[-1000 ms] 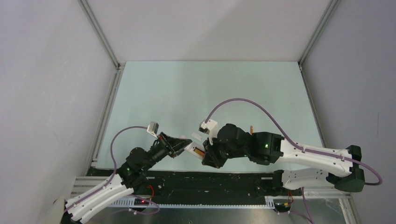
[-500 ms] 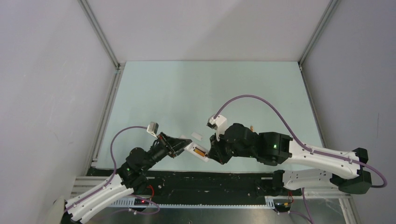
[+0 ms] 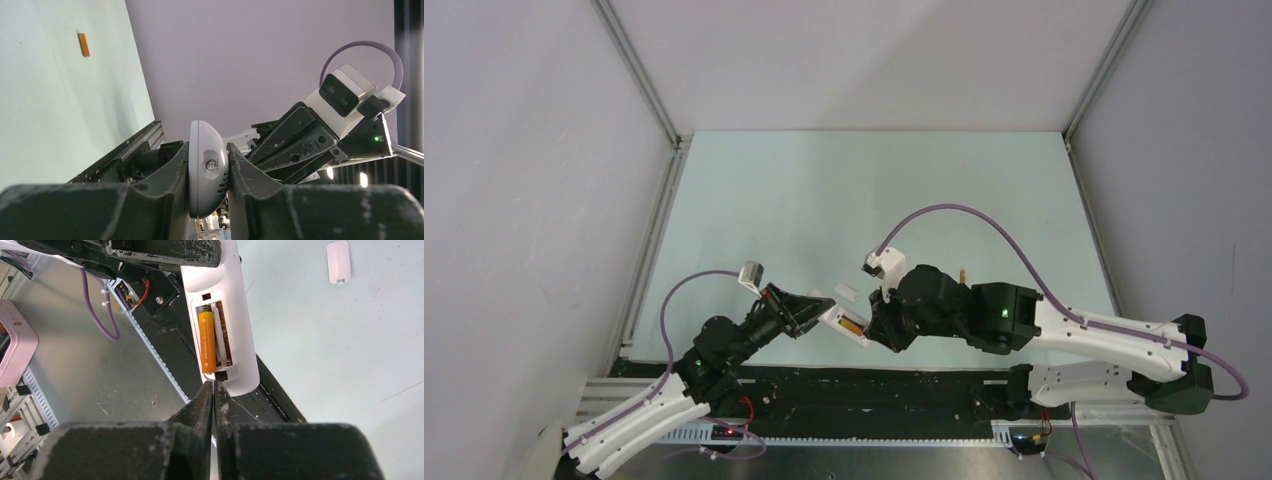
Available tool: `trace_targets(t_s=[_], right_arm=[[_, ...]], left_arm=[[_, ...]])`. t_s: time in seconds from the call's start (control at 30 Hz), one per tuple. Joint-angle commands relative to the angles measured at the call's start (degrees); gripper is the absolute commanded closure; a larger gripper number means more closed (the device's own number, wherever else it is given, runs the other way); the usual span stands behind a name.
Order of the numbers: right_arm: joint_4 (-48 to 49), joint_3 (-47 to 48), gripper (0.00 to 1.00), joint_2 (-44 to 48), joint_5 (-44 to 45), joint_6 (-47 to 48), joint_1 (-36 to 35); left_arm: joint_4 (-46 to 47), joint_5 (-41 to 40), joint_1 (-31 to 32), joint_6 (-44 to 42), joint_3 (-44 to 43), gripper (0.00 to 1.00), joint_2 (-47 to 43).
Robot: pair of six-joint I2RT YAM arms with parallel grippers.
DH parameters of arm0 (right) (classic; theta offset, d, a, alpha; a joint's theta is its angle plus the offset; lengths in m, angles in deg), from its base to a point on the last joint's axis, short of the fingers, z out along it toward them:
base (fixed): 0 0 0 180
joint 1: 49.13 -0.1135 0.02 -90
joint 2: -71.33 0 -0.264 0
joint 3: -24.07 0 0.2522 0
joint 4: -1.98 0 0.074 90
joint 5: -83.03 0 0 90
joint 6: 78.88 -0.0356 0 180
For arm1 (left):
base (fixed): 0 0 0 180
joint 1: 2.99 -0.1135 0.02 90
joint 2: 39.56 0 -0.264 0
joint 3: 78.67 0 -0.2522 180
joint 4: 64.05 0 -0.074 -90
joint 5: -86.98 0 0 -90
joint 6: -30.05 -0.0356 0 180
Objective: Load the batteries into the remote control
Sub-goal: Load the battery into the remote control.
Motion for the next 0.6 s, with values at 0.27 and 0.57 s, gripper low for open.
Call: trace_targets(t_s=[0.27, 0.57], right_arm=[[2.50, 0.22, 0.93, -0.40, 0.79, -0.05, 0.63], [2.99, 0.18, 0.93, -0.84, -0.32, -0.09, 0.94]], left_arm=[[2.74, 0.02, -0.06, -0.15, -1.70, 1.00, -0.75], [2.73, 0.08, -0.07, -0.06, -1.68, 1.00, -0.69]])
